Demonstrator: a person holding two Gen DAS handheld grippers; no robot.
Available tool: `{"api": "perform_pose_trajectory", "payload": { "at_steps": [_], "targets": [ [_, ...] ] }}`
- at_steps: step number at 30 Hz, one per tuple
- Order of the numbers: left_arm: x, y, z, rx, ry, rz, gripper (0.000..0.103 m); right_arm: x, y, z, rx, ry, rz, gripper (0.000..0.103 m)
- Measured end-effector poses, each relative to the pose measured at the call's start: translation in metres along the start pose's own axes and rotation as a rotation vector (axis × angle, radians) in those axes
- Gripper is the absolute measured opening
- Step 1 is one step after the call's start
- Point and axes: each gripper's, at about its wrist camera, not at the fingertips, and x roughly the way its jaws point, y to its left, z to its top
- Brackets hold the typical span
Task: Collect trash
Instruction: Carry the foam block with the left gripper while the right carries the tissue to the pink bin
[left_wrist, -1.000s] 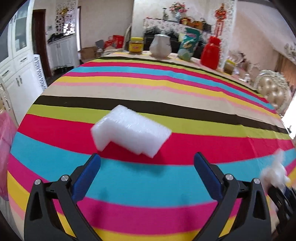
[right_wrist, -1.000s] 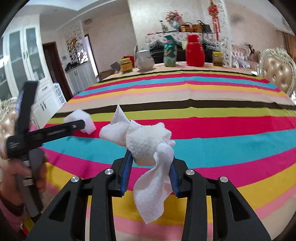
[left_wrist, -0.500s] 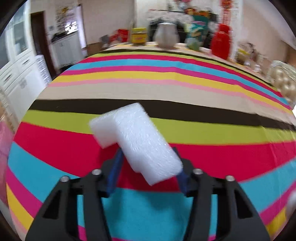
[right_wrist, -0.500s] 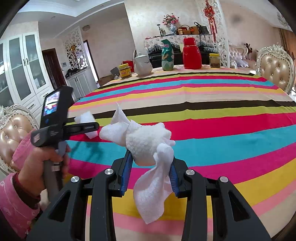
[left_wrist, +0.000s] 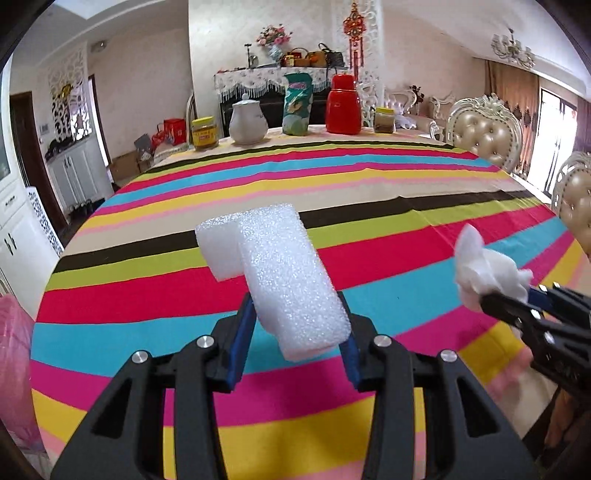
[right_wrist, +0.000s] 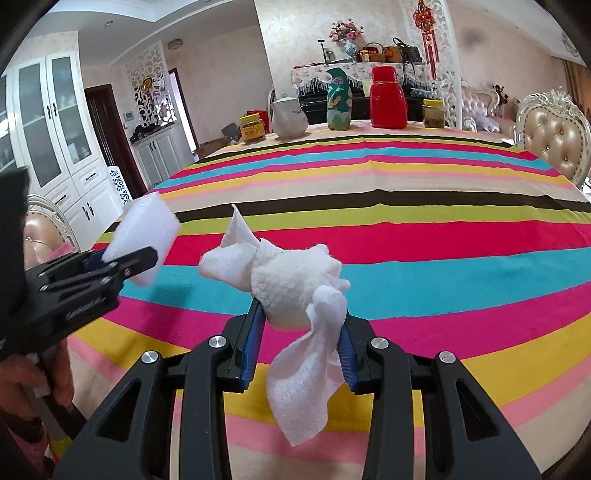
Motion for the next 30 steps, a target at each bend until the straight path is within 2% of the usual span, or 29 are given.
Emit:
{"api": "perform_pose_trajectory", "payload": {
  "at_steps": [13,30],
  "targets": [
    [-0.035,-0.016,-0.029,0.055,-0.034,-0.013,0.041,0.0,0.008,-0.003,-0.02,-0.008,-0.003,0.036],
    [-0.05,0.001,-0.044,0.052,-0.036,-0.001,0.041,-0.004,0.002,-0.005,0.017,-0.023,-0.005,0.036]
  ]
}}
